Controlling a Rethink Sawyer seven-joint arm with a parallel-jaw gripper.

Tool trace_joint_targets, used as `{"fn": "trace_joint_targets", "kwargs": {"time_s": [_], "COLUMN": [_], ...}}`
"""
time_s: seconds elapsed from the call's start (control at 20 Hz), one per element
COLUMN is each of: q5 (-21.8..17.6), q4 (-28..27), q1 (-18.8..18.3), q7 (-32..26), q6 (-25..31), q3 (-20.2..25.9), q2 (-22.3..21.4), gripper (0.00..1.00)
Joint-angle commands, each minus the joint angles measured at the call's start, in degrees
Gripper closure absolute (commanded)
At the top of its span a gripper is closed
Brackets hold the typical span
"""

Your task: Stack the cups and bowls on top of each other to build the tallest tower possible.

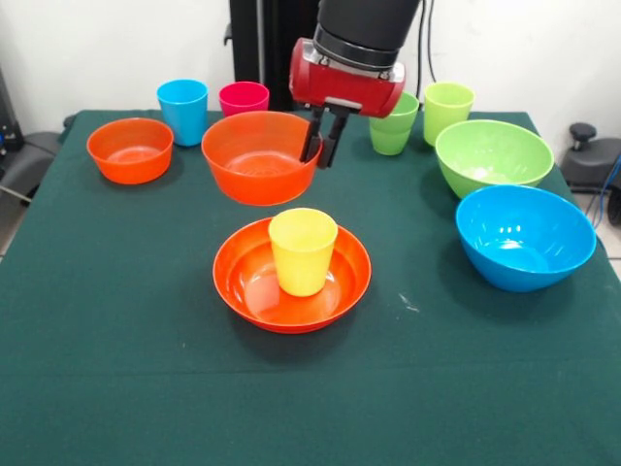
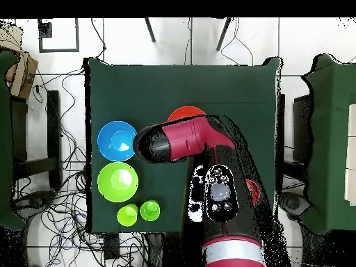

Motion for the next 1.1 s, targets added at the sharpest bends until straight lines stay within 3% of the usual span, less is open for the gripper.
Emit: {"fn": "trace_joint_targets", "kwargs": {"time_s": [0.05,1.1], "q5": [1.6,5.0], "q4": [-4.1,-5.5], "q1": [1.8,5.5], "q7": [7.0,8.7], "q6": [1.1,-2.5], "q3": [0.3,-3.4], "q2": [3.7,7.5], "gripper": [1.00,1.00]}}
